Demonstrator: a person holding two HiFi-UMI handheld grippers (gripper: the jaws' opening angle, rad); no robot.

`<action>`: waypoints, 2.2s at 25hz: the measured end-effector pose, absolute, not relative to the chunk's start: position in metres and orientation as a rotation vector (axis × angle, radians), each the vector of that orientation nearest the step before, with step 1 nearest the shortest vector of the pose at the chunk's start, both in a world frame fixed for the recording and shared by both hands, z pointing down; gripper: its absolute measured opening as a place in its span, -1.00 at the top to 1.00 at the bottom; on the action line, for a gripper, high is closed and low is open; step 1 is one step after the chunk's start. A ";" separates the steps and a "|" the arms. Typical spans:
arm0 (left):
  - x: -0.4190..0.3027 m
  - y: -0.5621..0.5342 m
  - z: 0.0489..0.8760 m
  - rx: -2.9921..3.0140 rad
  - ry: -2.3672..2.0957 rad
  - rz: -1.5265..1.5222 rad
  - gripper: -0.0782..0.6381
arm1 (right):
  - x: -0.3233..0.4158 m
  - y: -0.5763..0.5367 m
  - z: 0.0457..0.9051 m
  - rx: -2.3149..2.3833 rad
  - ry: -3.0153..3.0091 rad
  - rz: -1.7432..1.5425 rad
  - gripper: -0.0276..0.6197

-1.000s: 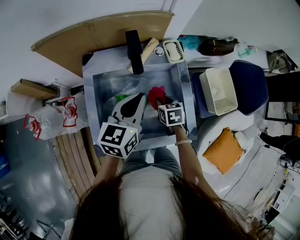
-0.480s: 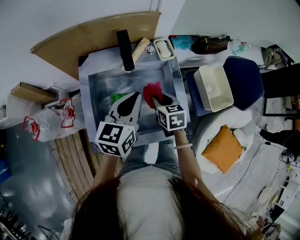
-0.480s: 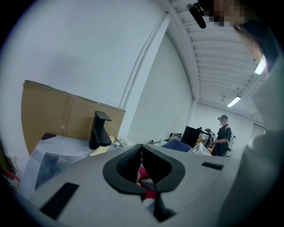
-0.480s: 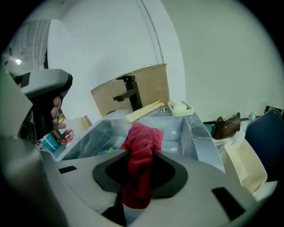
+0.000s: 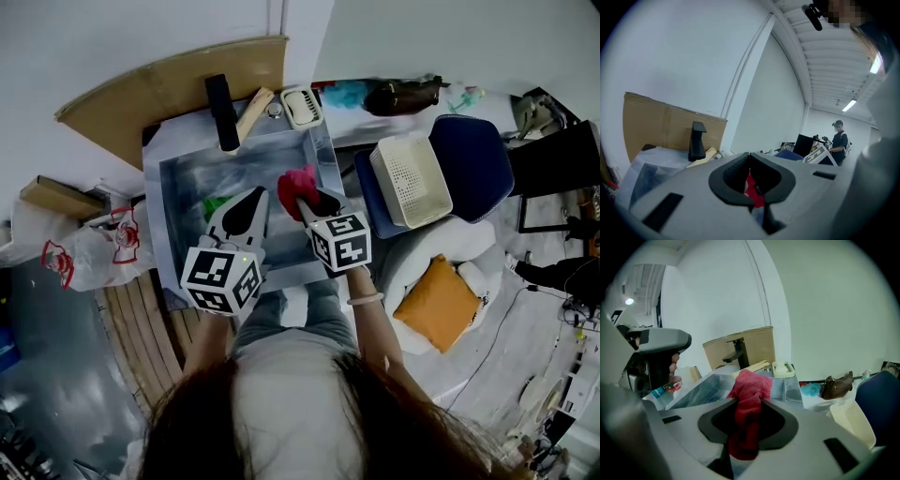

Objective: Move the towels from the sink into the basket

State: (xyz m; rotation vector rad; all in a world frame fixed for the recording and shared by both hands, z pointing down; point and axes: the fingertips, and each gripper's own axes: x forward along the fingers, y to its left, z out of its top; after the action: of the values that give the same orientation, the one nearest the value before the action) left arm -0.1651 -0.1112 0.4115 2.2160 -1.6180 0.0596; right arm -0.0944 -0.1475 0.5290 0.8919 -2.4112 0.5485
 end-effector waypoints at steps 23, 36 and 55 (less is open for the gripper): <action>-0.038 -0.138 0.389 2.251 -1.633 0.111 0.76 | 0.036 -0.186 0.491 0.945 -2.480 0.544 0.53; 0.048 -0.169 0.397 2.306 -1.556 0.134 0.76 | 0.140 -0.219 0.502 1.082 -2.434 0.576 0.53; 0.156 -0.218 0.418 2.374 -1.428 0.173 0.76 | 0.272 -0.276 0.569 1.157 -2.250 0.499 0.53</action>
State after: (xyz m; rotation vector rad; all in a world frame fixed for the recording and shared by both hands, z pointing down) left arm 0.1562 -0.2178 0.4181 2.3743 -1.4284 0.1733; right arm 0.2724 -0.2764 0.5694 1.1570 -2.2500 0.4992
